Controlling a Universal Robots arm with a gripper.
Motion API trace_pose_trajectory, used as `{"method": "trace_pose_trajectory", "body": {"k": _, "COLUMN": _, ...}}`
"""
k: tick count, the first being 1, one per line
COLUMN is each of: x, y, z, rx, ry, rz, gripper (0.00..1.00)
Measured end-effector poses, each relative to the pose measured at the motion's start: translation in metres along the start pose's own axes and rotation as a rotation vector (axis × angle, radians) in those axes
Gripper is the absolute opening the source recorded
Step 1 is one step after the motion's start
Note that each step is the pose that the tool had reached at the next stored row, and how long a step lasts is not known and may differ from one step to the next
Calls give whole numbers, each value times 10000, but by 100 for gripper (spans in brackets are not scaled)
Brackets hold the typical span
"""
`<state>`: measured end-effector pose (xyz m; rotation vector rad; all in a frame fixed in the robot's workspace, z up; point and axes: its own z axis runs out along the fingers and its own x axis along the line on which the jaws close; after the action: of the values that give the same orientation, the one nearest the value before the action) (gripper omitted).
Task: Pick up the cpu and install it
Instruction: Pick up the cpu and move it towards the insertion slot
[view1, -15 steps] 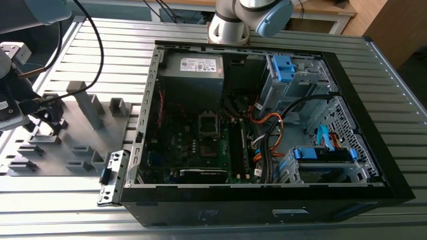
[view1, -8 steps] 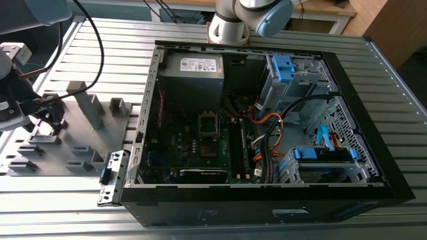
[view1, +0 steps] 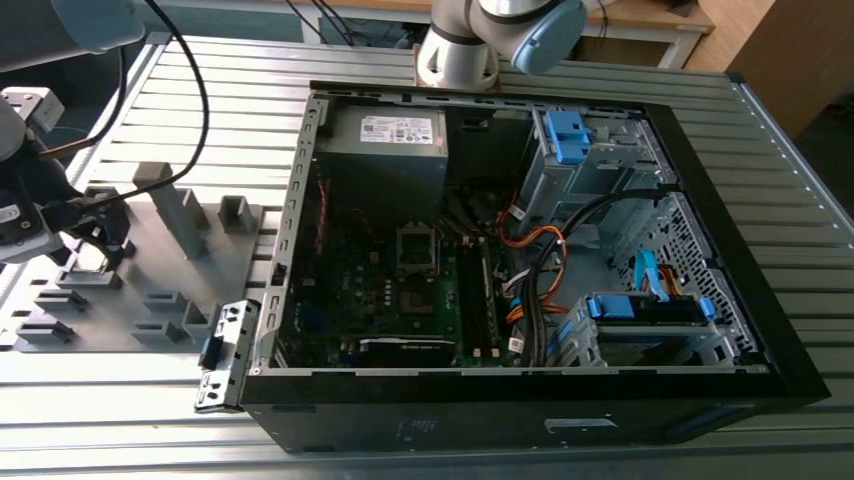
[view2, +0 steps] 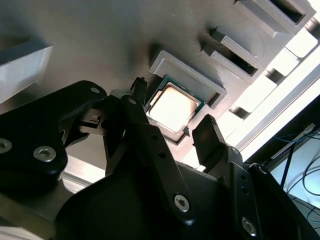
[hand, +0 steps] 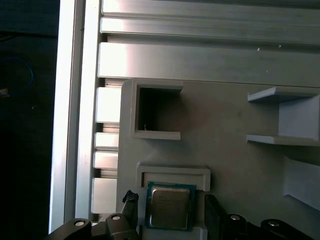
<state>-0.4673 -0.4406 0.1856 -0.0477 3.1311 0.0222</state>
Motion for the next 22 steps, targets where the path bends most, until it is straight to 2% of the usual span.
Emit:
{"method": "trace_pose_trajectory", "body": {"k": 18, "x": 0, "y": 0, "z": 9, "rx": -1, "ry": 1, "rz": -124, "gripper": 64}}
{"method": "trace_pose_trajectory", "body": {"k": 21, "x": 0, "y": 0, "z": 8, "rx": -1, "ry": 1, "rz": -124, "gripper": 63}}
{"method": "trace_pose_trajectory", "body": {"k": 22, "x": 0, "y": 0, "z": 9, "rx": -1, "ry": 1, "rz": -124, "gripper": 56}}
